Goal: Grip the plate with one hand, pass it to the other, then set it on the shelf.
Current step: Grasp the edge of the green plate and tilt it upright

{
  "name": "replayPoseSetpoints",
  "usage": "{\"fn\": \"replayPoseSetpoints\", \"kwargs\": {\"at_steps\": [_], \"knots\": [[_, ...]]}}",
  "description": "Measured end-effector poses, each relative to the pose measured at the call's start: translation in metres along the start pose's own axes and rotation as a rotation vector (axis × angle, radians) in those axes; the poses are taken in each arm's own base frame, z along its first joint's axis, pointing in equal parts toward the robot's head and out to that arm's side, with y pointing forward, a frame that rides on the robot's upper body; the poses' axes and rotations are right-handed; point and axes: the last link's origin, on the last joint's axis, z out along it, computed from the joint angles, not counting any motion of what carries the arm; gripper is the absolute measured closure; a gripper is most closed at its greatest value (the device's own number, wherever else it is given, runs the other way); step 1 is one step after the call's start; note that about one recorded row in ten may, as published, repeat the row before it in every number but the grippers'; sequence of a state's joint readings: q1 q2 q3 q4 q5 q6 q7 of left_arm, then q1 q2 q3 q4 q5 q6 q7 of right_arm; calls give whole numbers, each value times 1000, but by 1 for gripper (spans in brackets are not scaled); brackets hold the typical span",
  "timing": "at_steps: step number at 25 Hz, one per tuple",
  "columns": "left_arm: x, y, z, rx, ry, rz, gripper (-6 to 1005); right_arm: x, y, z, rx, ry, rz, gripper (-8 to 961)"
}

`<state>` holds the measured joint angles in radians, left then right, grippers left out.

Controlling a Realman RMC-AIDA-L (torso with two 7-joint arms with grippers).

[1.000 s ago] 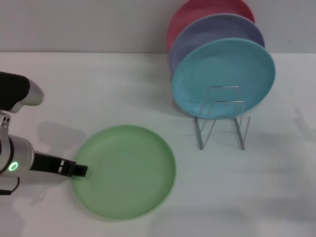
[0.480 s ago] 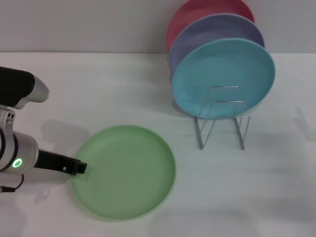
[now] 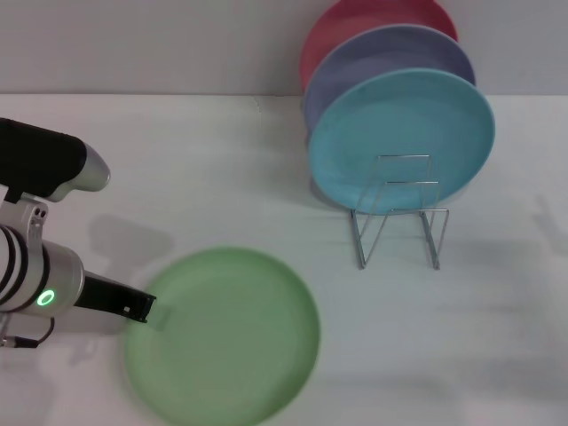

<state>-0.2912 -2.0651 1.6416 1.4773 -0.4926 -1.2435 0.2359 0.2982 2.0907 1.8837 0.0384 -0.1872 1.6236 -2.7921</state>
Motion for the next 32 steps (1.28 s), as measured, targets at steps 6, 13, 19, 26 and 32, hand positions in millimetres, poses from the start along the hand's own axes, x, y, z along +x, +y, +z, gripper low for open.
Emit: {"fn": "replayPoseSetpoints", "kwargs": {"at_steps": [6, 13, 19, 26, 32], "knots": [[1, 3, 0, 2, -2, 33, 923, 0, 0, -3, 4, -1, 0, 127], [6, 8, -7, 2, 33, 79, 942, -5, 0, -7, -1, -32, -2, 127], [17, 12, -19, 7, 83, 114, 952, -19, 1, -8, -24, -115, -15, 127], [32, 14, -38, 33, 166, 155, 962, -47, 2, 12, -91, -283, -16, 128], [43, 11, -54, 58, 238, 164, 967, -62, 17, 61, -197, -366, 41, 128]]}}
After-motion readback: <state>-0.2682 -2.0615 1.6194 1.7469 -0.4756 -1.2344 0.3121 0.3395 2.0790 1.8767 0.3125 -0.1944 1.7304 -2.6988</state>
